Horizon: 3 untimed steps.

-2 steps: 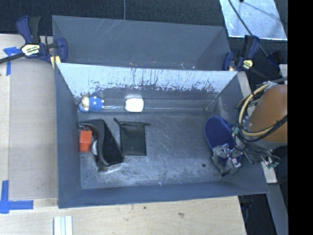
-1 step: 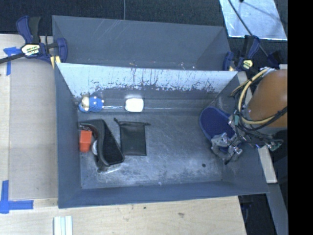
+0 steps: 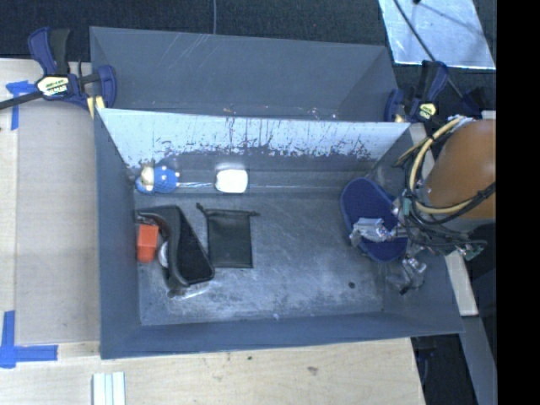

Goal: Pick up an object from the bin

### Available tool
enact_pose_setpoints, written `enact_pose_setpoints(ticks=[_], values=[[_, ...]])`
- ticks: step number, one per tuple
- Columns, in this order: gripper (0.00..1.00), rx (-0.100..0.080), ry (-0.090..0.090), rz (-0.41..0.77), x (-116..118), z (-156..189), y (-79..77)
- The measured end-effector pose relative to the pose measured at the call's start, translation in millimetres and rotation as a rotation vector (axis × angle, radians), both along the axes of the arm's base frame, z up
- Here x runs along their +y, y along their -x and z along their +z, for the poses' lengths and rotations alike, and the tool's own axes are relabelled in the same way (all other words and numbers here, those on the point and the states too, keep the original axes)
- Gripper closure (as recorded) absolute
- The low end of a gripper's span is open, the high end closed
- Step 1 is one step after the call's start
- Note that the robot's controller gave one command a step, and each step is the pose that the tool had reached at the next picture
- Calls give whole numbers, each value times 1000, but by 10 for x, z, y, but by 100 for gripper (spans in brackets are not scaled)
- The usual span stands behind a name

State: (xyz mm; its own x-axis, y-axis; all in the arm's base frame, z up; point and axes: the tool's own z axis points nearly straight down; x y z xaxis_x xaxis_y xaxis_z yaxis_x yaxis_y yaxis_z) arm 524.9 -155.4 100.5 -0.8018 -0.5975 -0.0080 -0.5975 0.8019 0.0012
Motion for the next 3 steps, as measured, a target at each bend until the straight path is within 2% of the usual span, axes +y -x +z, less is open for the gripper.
enact_pose_setpoints(ticks=[1, 2, 3], values=[[0, 21, -10, -36, 64, -255, -638], [100, 33, -1, -38, 4, -273, -583], [100, -7, 7, -11, 207, 953, -788]])
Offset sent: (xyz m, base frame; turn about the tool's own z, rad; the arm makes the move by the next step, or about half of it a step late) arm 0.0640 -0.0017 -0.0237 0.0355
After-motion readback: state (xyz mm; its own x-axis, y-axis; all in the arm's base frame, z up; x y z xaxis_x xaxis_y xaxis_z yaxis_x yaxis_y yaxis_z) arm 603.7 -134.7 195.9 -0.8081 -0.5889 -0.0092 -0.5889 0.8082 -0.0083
